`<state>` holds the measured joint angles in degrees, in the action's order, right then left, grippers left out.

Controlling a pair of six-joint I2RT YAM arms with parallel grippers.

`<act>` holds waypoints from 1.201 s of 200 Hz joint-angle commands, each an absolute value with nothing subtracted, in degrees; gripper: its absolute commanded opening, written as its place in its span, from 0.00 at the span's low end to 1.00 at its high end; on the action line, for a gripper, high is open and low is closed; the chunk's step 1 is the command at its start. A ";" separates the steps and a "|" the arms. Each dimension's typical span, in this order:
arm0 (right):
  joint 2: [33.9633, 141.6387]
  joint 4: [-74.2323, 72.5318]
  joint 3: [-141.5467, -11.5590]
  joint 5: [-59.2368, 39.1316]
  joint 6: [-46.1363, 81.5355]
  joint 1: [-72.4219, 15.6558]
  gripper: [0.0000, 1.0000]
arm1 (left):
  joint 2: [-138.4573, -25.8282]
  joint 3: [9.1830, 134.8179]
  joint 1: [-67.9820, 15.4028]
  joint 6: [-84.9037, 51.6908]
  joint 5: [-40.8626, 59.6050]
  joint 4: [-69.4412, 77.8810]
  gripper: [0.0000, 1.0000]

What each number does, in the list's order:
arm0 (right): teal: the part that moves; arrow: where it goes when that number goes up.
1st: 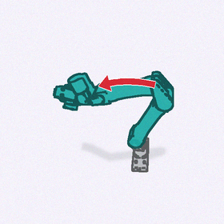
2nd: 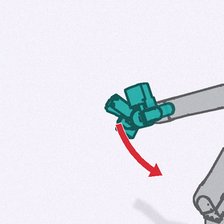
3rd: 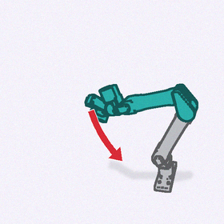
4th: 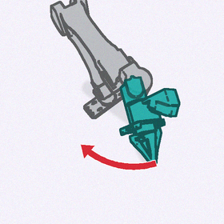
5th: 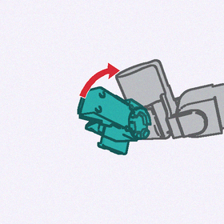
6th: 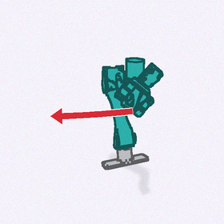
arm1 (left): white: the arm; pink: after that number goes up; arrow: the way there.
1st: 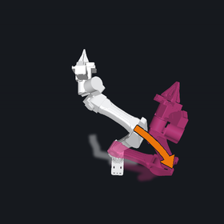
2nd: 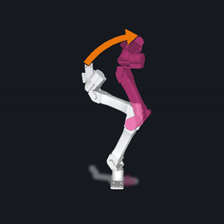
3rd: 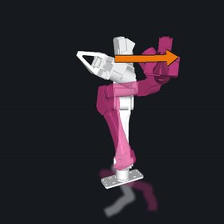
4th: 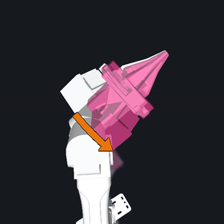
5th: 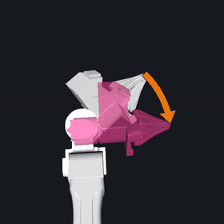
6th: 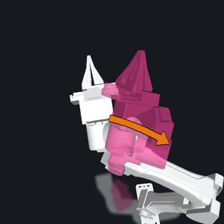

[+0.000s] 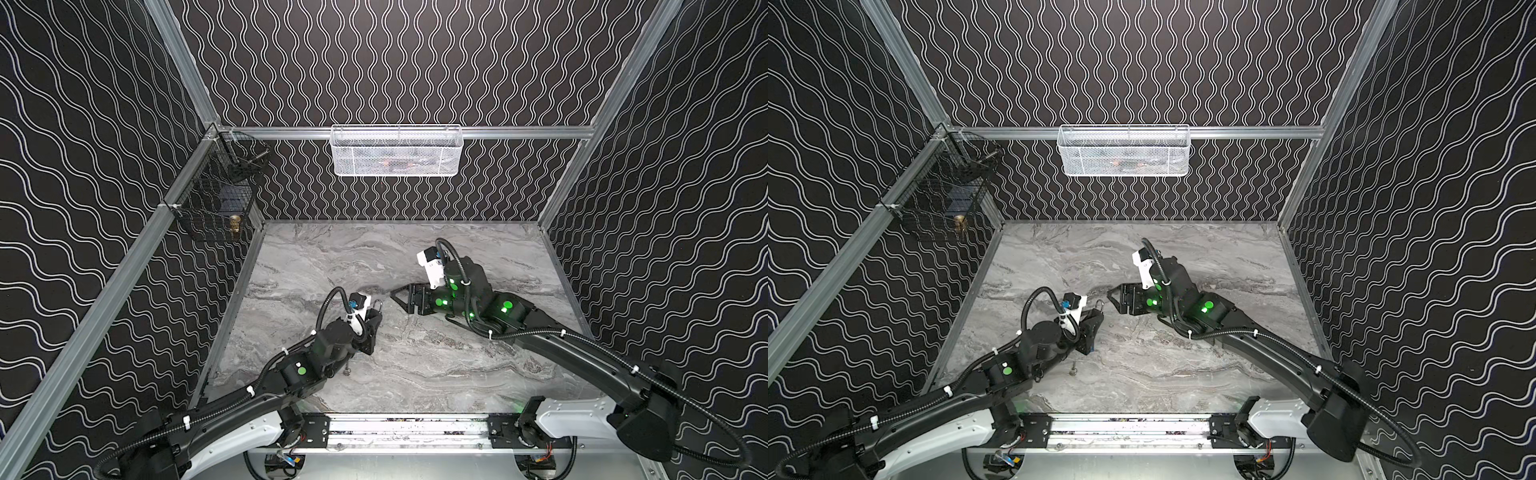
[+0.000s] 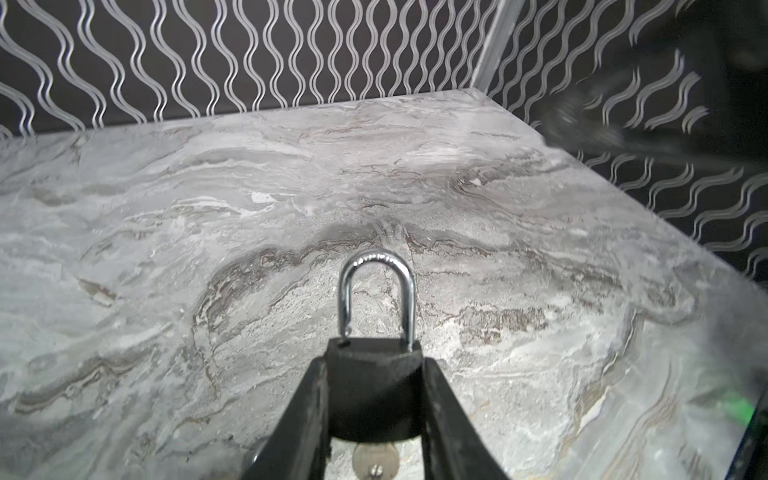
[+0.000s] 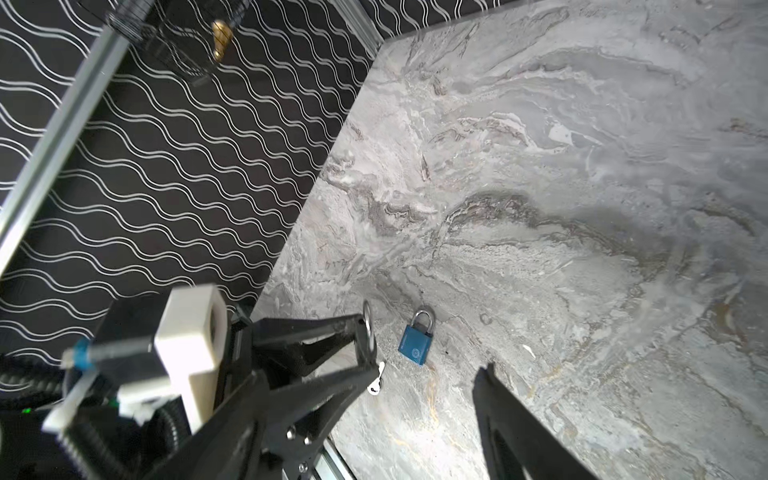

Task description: Unlock with the key

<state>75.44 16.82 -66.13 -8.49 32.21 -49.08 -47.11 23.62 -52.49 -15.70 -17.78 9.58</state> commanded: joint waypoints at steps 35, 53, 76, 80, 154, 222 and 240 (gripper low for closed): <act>85.36 29.40 -76.71 -9.50 27.66 -49.11 0.81 | -46.26 21.97 -52.40 -7.78 -16.14 18.06 0.00; 87.72 30.71 -78.94 -8.92 27.48 -49.05 0.81 | -45.21 20.61 -52.38 -7.82 -16.43 19.42 0.00; 90.67 34.18 -82.43 -8.04 26.24 -49.11 0.81 | -44.10 19.11 -52.38 -7.68 -16.32 20.72 0.00; 91.04 34.90 -83.02 -7.74 26.02 -49.05 0.81 | -43.94 19.07 -52.38 -7.80 -16.57 20.54 0.00; 93.82 36.83 -85.60 -7.63 23.74 -49.17 0.82 | -44.07 19.30 -52.39 -7.83 -16.53 19.72 0.00; 95.89 39.43 -88.18 -4.66 22.17 -49.18 0.83 | -44.55 19.22 -52.38 -7.78 -16.53 20.41 0.00; 96.04 40.07 -88.77 -3.39 21.50 -49.13 0.83 | -44.21 19.01 -52.38 -7.41 -16.17 20.47 0.00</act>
